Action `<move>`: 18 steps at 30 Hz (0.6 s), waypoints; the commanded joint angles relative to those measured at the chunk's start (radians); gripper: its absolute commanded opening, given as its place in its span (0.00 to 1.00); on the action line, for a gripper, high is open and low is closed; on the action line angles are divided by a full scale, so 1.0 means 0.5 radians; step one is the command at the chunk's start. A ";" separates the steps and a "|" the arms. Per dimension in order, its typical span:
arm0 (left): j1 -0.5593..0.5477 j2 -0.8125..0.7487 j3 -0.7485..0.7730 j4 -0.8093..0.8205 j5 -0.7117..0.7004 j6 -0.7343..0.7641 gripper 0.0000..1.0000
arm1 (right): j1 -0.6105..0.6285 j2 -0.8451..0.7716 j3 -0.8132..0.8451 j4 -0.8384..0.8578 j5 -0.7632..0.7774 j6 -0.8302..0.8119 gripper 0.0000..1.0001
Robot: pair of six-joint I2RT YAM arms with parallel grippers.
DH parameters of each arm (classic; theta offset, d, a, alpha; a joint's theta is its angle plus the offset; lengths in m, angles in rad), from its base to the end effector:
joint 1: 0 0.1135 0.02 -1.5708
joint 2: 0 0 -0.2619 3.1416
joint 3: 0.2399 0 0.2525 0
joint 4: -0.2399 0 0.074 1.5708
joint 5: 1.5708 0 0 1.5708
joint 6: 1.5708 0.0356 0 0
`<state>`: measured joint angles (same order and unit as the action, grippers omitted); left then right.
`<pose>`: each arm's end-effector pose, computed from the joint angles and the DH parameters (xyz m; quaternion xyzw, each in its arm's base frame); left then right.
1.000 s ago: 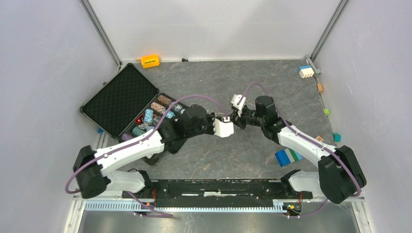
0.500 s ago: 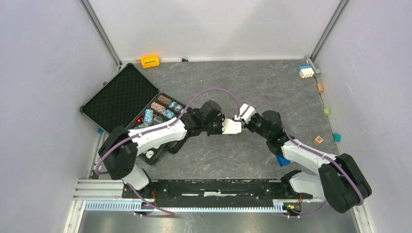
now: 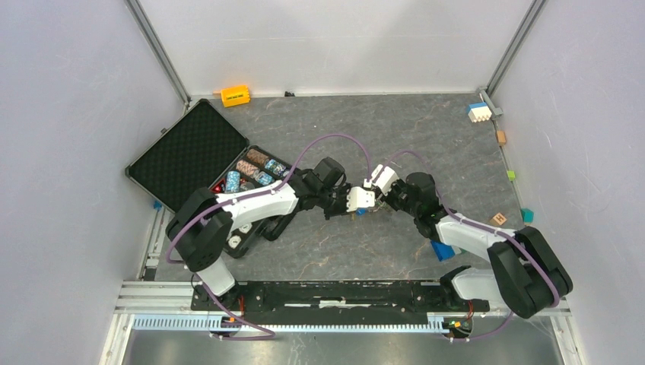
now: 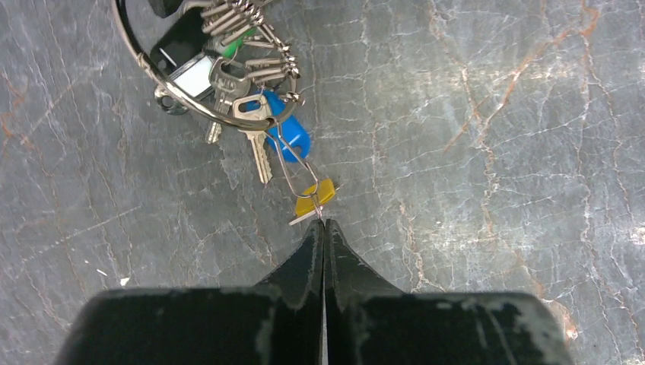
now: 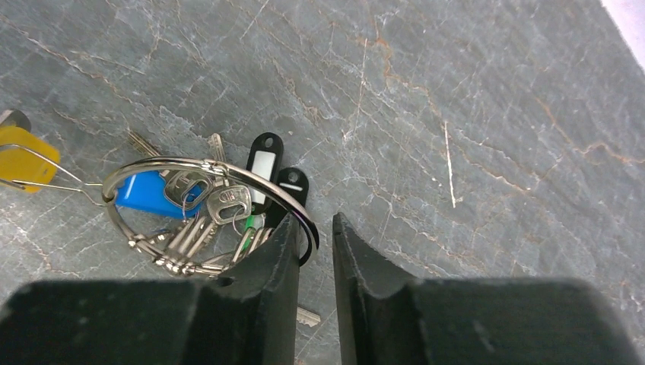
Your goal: Put the keys on the keyring
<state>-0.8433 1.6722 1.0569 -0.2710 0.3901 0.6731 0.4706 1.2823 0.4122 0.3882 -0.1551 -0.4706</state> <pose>0.2220 -0.2697 0.1986 0.6827 0.6263 -0.2099 0.3125 0.2170 0.1165 0.1652 -0.4225 0.7419 0.0663 0.5164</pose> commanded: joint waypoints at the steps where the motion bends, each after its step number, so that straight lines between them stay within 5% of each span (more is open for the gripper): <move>1: 0.272 0.104 0.100 -0.040 -0.145 -0.580 0.02 | 0.047 0.073 0.117 -0.003 -0.110 -0.342 0.32; 10: 0.376 0.296 0.277 -0.123 -0.214 -0.621 0.02 | 0.047 0.203 0.263 -0.138 -0.149 -0.304 0.61; 18: 0.405 0.314 0.292 -0.146 -0.155 -0.630 0.03 | 0.011 0.143 0.290 -0.227 -0.258 -0.288 0.72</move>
<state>-0.7666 1.8004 1.1698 -0.3649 0.4259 0.6163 0.4343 1.4113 0.5392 0.2443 -0.0444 -0.4683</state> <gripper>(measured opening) 0.022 0.689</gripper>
